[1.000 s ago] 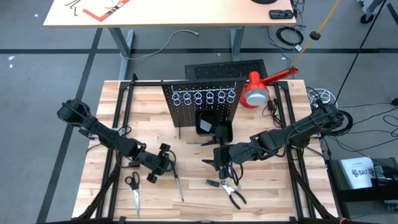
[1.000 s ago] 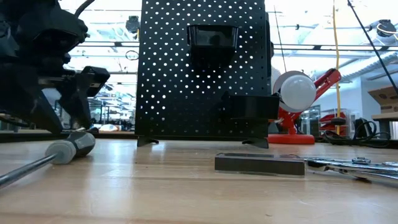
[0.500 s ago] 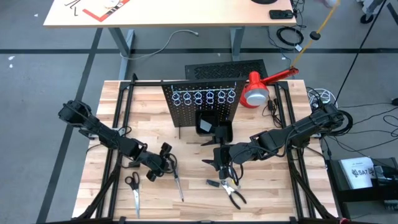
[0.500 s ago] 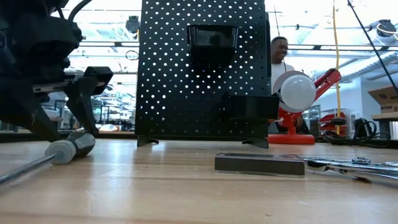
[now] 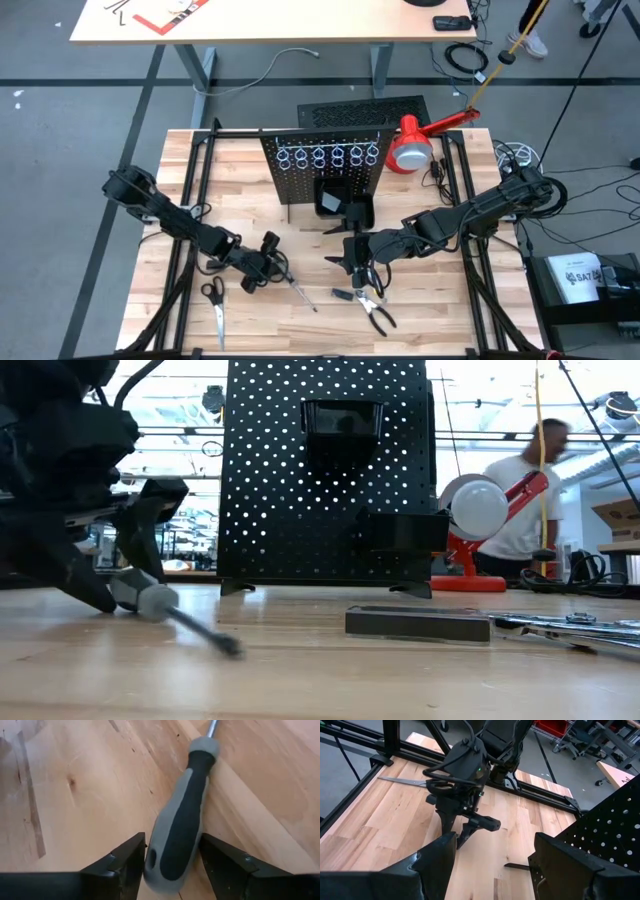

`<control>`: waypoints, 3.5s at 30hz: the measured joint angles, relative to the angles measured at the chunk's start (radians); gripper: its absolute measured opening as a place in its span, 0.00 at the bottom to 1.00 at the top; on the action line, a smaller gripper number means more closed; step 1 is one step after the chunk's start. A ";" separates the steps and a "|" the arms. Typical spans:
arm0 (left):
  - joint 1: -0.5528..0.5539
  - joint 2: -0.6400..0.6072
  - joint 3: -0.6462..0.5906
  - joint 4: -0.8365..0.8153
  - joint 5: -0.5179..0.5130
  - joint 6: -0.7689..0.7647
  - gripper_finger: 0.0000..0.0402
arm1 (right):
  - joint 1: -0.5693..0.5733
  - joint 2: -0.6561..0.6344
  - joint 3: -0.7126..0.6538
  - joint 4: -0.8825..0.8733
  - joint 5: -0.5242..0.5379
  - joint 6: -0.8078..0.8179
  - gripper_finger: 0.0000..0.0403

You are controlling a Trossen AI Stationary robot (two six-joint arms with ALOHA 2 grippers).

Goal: Hang tools onto peg board
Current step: Hang the screwdriver on the pegboard

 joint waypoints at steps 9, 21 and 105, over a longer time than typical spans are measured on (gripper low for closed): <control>0.000 0.006 0.001 0.000 -0.002 -0.069 0.34 | 0.000 0.000 0.000 0.000 0.000 0.000 0.66; 0.002 -0.119 -0.004 -0.031 -0.020 -0.263 0.34 | 0.000 0.000 0.000 0.027 -0.039 -0.032 0.66; 0.349 -0.025 1.722 -1.430 0.074 -0.579 0.34 | 0.019 0.195 0.484 0.314 0.422 -1.404 0.66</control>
